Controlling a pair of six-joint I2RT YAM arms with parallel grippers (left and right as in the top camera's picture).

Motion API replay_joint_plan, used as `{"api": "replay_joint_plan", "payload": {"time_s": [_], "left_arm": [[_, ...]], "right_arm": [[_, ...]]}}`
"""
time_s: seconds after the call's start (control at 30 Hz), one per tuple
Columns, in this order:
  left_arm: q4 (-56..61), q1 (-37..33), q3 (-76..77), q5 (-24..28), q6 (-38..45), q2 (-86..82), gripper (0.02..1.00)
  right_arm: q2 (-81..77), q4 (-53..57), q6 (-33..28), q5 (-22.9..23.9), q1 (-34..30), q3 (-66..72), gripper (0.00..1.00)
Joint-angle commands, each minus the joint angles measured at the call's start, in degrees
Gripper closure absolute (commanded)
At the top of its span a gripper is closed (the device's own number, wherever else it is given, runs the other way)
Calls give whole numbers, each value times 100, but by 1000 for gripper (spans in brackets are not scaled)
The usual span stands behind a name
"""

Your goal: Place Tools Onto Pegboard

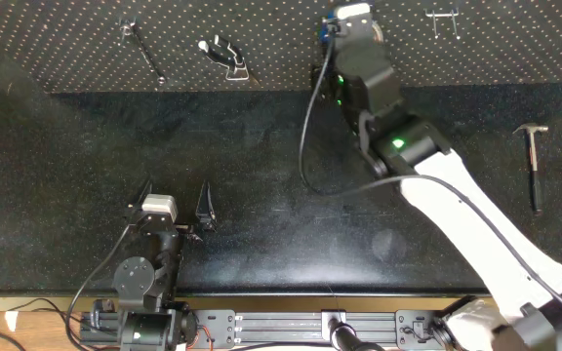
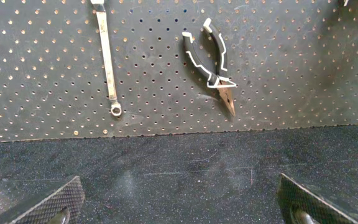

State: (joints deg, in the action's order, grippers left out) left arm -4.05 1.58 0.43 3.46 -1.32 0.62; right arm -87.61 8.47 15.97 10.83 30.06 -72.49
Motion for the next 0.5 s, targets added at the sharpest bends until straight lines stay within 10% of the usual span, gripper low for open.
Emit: {"api": "replay_joint_plan", "payload": {"time_s": [0.03, 0.43, 0.5], "left_arm": [[-46, -7, -11, -22, 33, -42, 23], [-46, -7, -11, -22, 33, -42, 23], [-46, -7, -11, -22, 33, -42, 23]], "right_arm": [[-457, -439, -221, 208, 42, -28, 925], [-420, -302, -428, -144, 46, -28, 779], [-26, 356, -428, -282, 39, -28, 601]]}}
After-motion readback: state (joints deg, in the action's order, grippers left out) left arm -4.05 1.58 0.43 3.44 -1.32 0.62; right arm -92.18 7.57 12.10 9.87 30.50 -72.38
